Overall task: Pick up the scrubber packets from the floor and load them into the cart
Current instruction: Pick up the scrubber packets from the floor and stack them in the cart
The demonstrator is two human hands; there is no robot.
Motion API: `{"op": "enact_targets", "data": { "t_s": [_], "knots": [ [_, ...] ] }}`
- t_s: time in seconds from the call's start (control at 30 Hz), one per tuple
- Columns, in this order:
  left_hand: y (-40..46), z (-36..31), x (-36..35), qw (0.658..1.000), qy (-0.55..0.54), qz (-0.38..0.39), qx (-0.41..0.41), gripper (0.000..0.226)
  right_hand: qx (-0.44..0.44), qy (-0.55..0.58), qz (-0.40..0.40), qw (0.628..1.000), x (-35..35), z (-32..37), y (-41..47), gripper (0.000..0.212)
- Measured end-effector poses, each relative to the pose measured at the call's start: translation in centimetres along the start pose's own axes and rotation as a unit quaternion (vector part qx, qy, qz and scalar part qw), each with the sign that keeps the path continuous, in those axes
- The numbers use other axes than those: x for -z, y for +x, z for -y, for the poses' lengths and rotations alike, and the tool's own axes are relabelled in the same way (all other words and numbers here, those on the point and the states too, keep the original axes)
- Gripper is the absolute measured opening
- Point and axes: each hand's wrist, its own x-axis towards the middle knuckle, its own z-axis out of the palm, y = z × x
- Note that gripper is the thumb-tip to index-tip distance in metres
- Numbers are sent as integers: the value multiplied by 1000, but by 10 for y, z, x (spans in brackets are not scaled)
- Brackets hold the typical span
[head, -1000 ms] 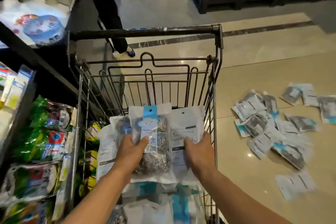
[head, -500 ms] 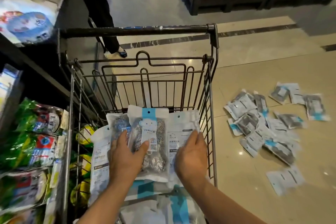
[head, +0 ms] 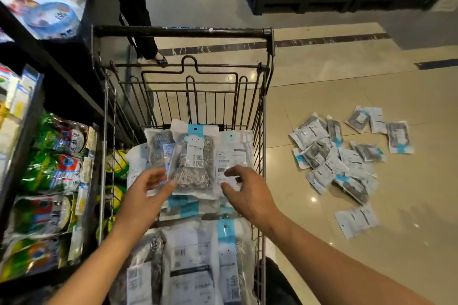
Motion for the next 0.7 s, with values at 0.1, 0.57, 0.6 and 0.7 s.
{"op": "enact_targets", "data": {
  "t_s": [0.1,0.57,0.6,0.7],
  "knots": [
    [-40,1,4,999,-45,-1,-8,25,-56,90,53,993,30,-1,-50,33],
    [-172,-15,-61,996,-37,81,1,28,-160,216,-93,959,164,-67,-223,10],
    [-174,-19,-63,997,-30,74,3,26,-160,220,-97,957,170,-74,-229,10],
    [-183,-32,-74,998,-24,53,13,18,-166,244,-115,948,188,-98,-247,11]
  ]
}}
